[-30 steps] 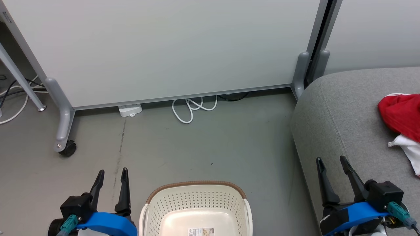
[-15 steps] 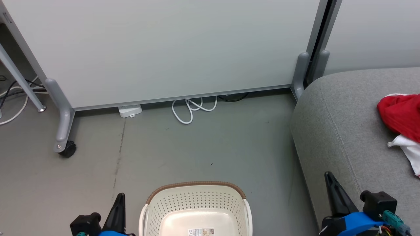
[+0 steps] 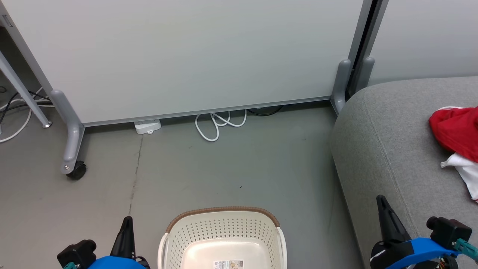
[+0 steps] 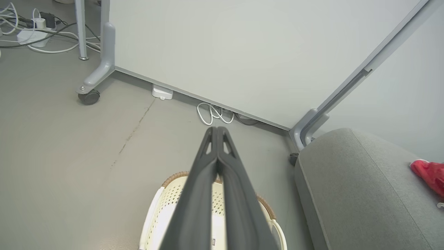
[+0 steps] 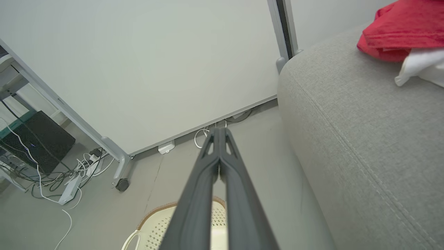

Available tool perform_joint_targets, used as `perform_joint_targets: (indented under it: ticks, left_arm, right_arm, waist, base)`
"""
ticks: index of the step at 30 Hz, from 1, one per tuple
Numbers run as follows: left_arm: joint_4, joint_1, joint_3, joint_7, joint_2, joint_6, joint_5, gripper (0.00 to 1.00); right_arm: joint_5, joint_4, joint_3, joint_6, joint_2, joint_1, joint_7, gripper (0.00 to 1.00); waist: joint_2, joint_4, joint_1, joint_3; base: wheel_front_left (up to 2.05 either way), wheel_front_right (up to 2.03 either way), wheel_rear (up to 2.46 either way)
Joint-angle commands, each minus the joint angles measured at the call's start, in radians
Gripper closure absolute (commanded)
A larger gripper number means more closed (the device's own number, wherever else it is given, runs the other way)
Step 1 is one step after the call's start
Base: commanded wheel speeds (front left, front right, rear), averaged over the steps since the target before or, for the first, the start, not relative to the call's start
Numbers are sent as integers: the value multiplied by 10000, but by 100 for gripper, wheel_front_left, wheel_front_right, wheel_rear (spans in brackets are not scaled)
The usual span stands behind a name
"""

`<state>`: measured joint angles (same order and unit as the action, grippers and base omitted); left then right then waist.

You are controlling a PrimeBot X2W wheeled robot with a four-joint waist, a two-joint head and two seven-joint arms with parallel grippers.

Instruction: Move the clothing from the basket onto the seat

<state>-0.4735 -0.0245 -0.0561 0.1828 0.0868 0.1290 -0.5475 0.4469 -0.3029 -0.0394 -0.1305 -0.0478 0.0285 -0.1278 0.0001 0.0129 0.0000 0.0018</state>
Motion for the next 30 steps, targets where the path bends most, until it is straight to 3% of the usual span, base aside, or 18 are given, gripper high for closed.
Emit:
perform_joint_targets:
  ticks: [1, 30]
  left_arm:
    - [236, -320, 104, -74, 26, 4, -329, 100]
    - [1031, -565, 713, -1163, -118, 12, -4200, 100]
  right_arm:
    - [387, 201, -45, -1, -16, 230, 68, 100]
    - [4621, 368, -312, -2, -23, 486, 949, 100]
  waist:
    - [-1, -1, 0, 0]
    - [-1, -35, 0, 4]
  base:
    - [0, 0, 0]
    - [0, 0, 0]
